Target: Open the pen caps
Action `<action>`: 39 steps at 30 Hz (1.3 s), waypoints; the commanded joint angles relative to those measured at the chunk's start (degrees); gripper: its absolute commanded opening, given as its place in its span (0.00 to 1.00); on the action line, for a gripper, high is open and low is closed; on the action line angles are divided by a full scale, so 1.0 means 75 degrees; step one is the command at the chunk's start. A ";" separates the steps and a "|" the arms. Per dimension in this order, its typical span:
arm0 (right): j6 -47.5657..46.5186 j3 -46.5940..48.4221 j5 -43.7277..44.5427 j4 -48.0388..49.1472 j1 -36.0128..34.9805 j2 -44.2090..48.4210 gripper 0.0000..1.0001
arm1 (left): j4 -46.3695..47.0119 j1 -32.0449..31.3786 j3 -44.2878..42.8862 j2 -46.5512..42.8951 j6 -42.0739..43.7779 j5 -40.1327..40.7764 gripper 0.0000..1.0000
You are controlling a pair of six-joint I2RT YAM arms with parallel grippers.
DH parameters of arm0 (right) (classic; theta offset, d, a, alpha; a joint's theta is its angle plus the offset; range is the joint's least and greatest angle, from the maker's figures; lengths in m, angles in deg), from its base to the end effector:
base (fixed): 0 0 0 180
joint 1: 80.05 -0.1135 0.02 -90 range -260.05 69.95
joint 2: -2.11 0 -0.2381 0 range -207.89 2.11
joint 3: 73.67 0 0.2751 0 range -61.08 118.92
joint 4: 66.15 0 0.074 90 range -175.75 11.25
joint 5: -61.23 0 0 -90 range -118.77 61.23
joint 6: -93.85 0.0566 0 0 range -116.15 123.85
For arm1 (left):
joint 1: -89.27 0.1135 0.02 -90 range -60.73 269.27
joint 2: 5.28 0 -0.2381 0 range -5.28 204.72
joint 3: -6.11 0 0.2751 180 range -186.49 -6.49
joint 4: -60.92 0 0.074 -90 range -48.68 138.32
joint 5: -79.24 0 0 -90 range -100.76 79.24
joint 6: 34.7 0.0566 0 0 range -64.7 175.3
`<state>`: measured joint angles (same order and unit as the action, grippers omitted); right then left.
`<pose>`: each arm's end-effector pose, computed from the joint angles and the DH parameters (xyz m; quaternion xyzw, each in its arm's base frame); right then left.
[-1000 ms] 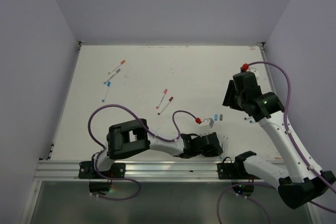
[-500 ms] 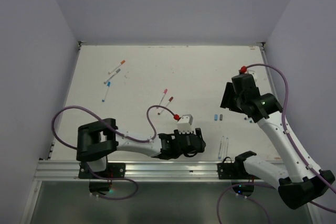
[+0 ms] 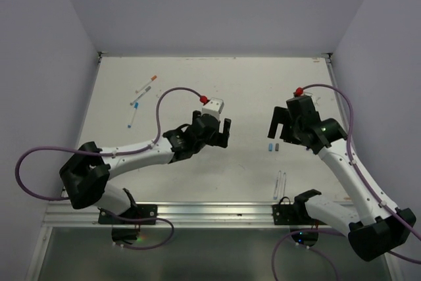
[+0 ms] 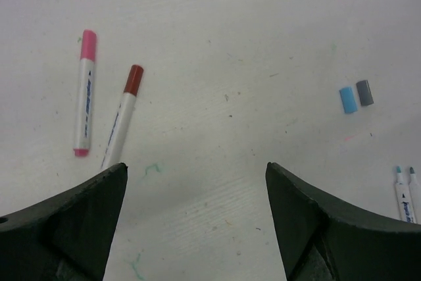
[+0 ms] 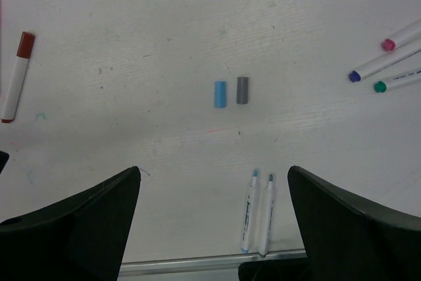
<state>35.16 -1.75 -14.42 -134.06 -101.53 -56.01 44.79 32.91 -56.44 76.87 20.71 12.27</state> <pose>0.2256 0.0737 0.2769 0.1192 0.9371 0.0295 0.3266 0.2118 -0.2783 0.1835 0.0753 0.8735 -0.1940 0.4400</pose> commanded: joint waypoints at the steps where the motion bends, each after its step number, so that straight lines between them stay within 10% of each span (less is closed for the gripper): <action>1: -0.0143 -0.0106 -0.0390 0.0367 -0.0008 -0.0112 0.98 | -0.0607 0.0341 -0.0804 0.0554 0.1951 -0.0456 0.87; 10: -0.0331 -0.0352 -0.0448 0.0449 -0.0020 0.0156 0.94 | -0.0257 0.1982 -0.0968 0.1549 0.2818 -0.2261 0.82; 39: -0.0296 -0.0669 -0.0718 0.0824 -0.0020 0.0121 0.93 | 0.1233 0.1737 -0.0183 0.2123 0.2245 -0.2707 0.66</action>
<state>33.56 -6.73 -19.36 -129.09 -101.53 -55.86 52.59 46.68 -55.57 90.44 38.28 -7.58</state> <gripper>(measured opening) 0.931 0.665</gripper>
